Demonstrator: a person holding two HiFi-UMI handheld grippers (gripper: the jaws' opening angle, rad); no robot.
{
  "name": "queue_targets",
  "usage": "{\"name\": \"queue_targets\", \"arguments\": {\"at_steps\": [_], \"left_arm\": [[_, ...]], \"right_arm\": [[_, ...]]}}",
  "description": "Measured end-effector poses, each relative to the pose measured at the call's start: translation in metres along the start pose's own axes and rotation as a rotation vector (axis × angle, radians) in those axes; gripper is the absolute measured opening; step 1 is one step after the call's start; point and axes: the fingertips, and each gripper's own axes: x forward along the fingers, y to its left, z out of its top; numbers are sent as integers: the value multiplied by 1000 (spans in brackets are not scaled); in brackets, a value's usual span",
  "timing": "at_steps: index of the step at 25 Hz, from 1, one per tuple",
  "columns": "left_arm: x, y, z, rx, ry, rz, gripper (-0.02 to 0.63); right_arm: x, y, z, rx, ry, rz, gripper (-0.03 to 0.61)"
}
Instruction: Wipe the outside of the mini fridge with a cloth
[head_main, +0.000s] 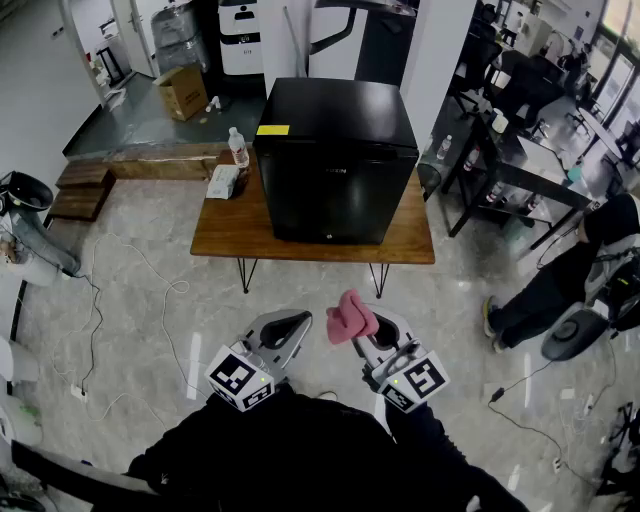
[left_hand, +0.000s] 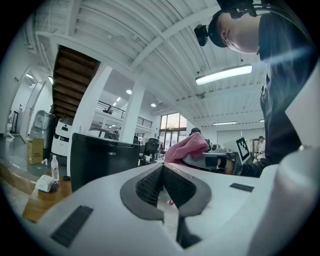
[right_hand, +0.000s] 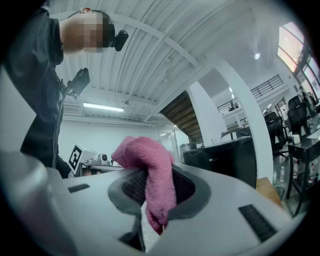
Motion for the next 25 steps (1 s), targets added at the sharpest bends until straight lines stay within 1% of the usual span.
{"name": "queue_targets", "arguments": {"at_steps": [4, 8, 17, 20, 25], "left_arm": [[4, -3, 8, 46, -17, 8, 6], [6, -8, 7, 59, -10, -1, 6], [8, -8, 6, 66, -3, 24, 6], [8, -2, 13, 70, -8, 42, 6], [11, 18, 27, 77, -7, 79, 6]], "right_arm": [[-1, -4, -2, 9, 5, 6, 75], [-3, -3, -5, 14, 10, 3, 75], [-11, -7, -13, 29, 42, -7, 77], [-9, -9, -13, 0, 49, -5, 77], [9, -25, -11, -59, 94, -8, 81]]}}
